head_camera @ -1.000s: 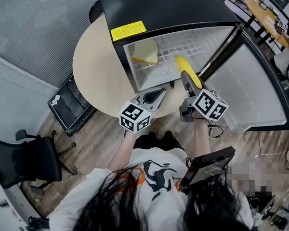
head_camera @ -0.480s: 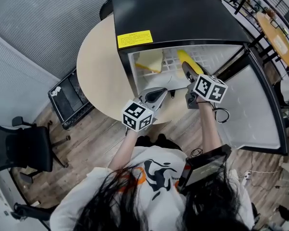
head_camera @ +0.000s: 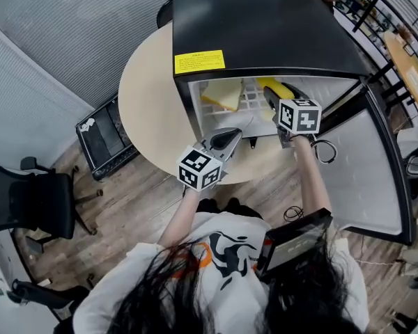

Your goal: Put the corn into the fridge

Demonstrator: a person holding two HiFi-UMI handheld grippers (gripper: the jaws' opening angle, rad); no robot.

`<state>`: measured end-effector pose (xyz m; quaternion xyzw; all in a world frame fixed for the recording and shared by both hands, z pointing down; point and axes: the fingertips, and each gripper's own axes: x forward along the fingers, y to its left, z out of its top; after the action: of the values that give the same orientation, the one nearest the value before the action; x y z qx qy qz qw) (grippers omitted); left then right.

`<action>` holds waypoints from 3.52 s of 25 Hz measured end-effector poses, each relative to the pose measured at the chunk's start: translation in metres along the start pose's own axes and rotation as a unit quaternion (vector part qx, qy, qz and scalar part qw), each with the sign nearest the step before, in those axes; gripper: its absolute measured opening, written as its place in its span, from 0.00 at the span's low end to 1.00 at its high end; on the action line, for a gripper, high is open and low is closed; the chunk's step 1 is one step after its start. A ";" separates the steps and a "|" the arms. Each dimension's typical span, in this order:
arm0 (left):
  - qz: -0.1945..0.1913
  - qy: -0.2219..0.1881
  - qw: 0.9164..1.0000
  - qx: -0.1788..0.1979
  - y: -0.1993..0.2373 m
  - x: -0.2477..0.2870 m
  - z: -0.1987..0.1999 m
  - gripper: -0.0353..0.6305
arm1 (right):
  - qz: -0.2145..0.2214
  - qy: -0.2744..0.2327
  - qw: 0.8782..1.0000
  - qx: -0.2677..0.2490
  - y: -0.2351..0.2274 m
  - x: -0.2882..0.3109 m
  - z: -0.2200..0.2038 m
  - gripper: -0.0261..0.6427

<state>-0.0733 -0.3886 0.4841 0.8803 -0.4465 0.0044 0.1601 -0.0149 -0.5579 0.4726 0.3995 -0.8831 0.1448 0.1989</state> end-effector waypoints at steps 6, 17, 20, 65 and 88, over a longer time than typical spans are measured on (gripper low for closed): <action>0.012 0.003 1.000 -0.002 0.003 -0.005 -0.002 0.07 | 0.024 0.028 0.997 -0.067 -0.004 0.016 0.005 0.42; 0.018 0.005 1.000 0.001 0.004 -0.009 -0.004 0.07 | 0.044 0.082 0.988 -0.120 -0.013 0.033 -0.009 0.42; 0.016 0.005 1.000 0.001 0.001 -0.011 -0.004 0.07 | 0.042 0.082 0.988 -0.128 -0.013 0.034 -0.010 0.42; -0.101 0.033 0.994 0.005 -0.053 -0.062 -0.032 0.07 | -0.033 -0.157 0.959 0.236 0.120 -0.159 -0.089 0.33; -0.055 0.007 0.998 0.022 -0.152 -0.083 -0.035 0.07 | 0.017 -0.148 0.963 0.225 0.134 -0.252 -0.131 0.24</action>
<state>0.0012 -0.2299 0.4623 0.9067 -0.3965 0.0115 0.1433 0.0650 -0.2548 0.4570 0.4361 -0.8540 0.2821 -0.0313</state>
